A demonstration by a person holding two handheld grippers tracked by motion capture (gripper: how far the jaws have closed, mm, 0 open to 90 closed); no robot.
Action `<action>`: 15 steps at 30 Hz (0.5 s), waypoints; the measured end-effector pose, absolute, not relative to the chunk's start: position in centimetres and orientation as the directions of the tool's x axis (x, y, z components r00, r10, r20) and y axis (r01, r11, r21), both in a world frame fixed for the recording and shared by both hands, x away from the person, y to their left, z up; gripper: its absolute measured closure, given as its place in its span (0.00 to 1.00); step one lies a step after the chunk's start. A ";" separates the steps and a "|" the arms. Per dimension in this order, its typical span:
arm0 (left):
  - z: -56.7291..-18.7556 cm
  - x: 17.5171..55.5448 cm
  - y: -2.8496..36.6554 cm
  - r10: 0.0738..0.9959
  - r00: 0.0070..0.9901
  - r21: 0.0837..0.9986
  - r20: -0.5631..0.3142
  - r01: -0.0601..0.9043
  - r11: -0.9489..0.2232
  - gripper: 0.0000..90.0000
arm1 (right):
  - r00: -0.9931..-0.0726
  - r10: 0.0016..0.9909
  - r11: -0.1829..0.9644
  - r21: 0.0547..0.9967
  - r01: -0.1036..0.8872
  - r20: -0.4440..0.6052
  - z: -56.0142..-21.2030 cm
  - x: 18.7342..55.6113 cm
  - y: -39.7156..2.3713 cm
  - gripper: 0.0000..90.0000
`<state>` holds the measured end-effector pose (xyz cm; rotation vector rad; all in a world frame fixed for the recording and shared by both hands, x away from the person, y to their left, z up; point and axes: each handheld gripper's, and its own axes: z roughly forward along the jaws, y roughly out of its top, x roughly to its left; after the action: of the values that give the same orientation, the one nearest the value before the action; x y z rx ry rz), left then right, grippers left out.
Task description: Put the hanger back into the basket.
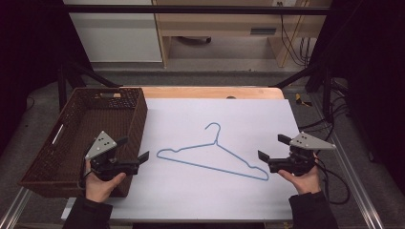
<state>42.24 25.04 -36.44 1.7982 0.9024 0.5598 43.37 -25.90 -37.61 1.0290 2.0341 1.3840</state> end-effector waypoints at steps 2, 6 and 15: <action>-36.4 42.2 24.9 0.786 0.617 0.920 -0.028 0.324 -0.221 0.07 | -0.618 0.786 0.226 0.919 0.322 0.022 -37.5 43.5 -25.5 0.07; -36.5 42.1 24.6 0.784 0.621 0.918 -0.022 0.324 -0.230 0.07 | -0.618 0.786 0.238 0.914 0.327 0.016 -37.4 44.0 -24.6 0.09; -36.8 42.1 23.8 0.770 0.638 0.910 -0.015 0.328 -0.253 0.07 | -0.648 0.762 0.305 0.883 0.356 -0.002 -38.0 46.7 -21.9 0.12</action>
<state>42.14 23.84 -36.82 1.8418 0.8775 0.5448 46.71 -21.87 -38.01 0.9947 2.1555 1.2955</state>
